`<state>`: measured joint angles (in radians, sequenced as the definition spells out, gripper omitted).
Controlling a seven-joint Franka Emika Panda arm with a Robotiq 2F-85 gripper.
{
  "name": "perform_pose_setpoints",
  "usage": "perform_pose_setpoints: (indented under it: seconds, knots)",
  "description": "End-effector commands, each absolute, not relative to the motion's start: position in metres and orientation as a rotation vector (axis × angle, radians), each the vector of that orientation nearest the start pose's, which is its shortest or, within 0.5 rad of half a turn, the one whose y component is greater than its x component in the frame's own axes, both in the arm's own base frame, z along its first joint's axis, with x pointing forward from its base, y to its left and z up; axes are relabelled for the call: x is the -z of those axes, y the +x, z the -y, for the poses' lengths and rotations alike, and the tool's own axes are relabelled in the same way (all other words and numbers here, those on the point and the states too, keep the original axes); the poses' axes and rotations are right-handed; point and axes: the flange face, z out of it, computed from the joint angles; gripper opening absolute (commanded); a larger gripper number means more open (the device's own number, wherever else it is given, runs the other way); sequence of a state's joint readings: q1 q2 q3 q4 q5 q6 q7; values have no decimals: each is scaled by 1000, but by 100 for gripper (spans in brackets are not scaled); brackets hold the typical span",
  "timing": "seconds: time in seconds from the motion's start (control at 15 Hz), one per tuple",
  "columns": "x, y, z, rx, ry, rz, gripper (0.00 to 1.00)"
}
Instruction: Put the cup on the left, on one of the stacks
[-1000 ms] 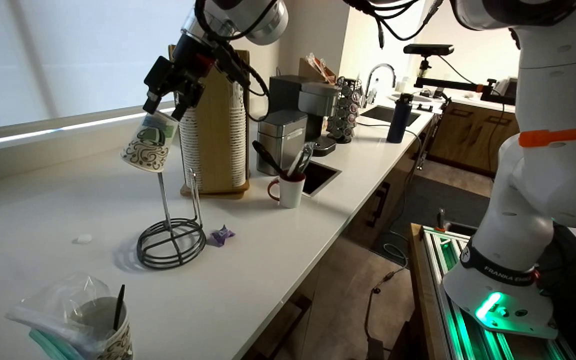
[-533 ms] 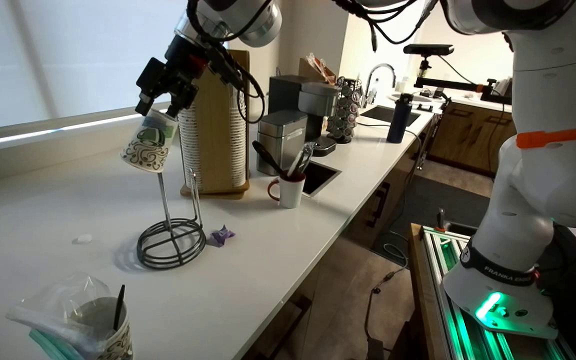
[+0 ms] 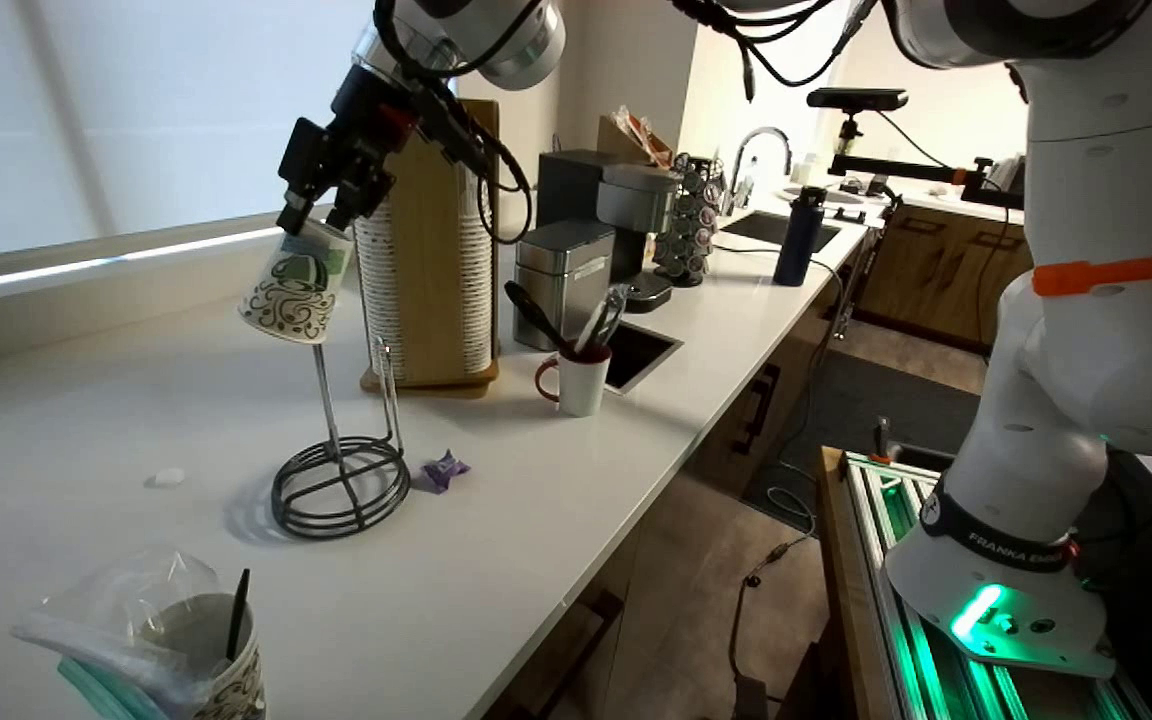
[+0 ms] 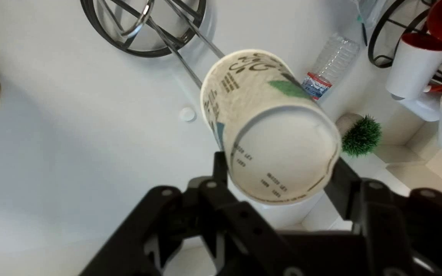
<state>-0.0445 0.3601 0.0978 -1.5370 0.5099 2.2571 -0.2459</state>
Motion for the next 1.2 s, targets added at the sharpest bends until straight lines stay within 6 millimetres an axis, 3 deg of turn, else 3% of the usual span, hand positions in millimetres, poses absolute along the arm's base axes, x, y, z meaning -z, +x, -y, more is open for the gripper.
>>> perform_pose_setpoints:
  seconds: [0.0, 0.27, 0.6, 0.87, 1.13]
  knots:
    - [-514, 691, -45, 546, -2663, 26, 38]
    - [-556, 680, -54, 529, -2724, 34, 38]
    - [-637, 643, -58, 469, -2906, -28, 38]
    - [-715, 604, -54, 799, -2991, -135, 38]
    - [-777, 569, -29, 1121, -2937, -304, 38]
